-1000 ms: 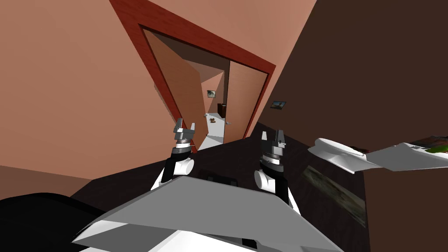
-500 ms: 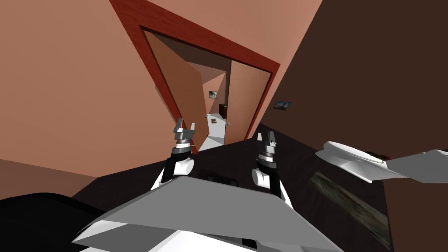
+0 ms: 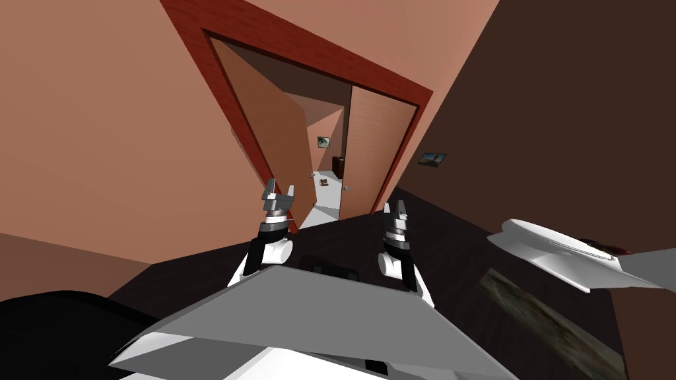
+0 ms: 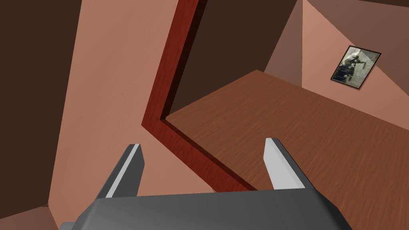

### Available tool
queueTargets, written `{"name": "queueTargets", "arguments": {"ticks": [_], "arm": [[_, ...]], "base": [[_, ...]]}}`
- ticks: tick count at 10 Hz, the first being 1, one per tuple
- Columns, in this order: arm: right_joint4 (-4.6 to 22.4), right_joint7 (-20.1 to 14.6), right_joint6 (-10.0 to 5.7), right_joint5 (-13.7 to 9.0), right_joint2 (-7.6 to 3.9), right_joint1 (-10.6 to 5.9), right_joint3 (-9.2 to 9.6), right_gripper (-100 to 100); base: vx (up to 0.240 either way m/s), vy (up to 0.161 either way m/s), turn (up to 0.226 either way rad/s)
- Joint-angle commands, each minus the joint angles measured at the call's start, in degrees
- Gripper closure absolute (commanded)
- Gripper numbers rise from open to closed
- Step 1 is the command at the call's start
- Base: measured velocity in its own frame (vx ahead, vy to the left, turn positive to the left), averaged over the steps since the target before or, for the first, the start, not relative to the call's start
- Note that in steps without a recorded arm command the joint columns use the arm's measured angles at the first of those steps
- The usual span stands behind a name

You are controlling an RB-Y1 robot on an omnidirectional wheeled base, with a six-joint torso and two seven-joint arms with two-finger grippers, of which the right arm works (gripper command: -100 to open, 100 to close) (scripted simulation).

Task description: Push the door open

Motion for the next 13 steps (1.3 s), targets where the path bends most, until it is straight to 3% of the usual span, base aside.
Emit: {"name": "queueTargets", "arguments": {"ticks": [1, 2, 10, 13], "arm": [[2.9, -0.1, -0.86, 0.1, -0.17, -0.90, 0.12, -100], [3.2, -0.1, -0.86, 0.1, -0.17, -0.90, 0.12, -100], [17.6, -1.0, -2.86, 0.4, -1.13, -6.42, 0.01, -100], [21.7, -1.3, -3.39, 0.5, -1.33, -7.89, -0.02, -100]], "base": [[0.094, -0.020, 0.071], [0.068, -0.016, 0.023], [0.090, -0.025, 0.074], [0.065, -0.014, 0.053]]}}
